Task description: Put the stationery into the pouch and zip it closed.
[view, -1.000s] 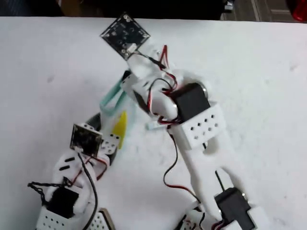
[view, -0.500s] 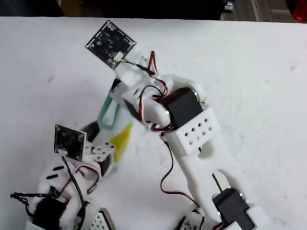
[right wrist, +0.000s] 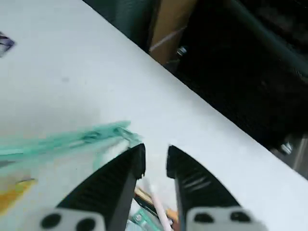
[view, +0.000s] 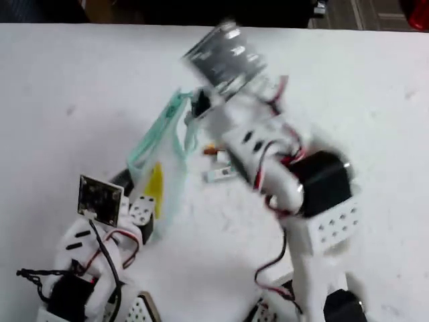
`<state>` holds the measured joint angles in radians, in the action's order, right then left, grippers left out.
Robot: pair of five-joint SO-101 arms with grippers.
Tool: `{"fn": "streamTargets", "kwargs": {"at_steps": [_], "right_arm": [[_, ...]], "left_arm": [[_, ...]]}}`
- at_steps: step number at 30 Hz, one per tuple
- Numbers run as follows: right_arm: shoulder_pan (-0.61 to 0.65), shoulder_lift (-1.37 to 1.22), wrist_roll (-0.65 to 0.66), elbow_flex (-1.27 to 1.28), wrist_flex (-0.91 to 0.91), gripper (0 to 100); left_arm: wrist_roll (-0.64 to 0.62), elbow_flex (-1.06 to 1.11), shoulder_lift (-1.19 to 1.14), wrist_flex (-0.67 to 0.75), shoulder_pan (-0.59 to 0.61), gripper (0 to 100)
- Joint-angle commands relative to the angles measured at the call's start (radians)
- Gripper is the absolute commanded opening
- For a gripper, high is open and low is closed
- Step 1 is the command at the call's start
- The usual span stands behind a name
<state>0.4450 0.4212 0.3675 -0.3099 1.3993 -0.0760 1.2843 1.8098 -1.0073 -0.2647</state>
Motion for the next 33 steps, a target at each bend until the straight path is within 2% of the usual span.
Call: {"fn": "streamTargets", "kwargs": {"at_steps": [1,4,6,14,28,33], "right_arm": [[-0.200,-0.104,0.025,0.078,0.001,15.8],[-0.265,-0.254,0.117,0.181,-0.004,14.8],[-0.265,-0.352,0.152,0.219,-0.021,14.0],[-0.255,-0.622,0.157,0.235,-0.217,14.1],[-0.182,-0.719,0.166,0.281,-0.225,13.9],[-0.177,-0.745,0.183,0.325,-0.325,13.8]], "left_arm": [[0.009,-0.003,0.015,0.044,-0.005,4],[0.009,-0.003,0.015,0.044,0.010,4],[0.009,-0.005,0.015,0.044,0.031,4],[0.008,-0.003,0.015,0.044,0.067,4],[0.008,-0.002,0.015,0.044,0.067,4],[0.008,-0.002,0.015,0.044,0.067,4]]}}
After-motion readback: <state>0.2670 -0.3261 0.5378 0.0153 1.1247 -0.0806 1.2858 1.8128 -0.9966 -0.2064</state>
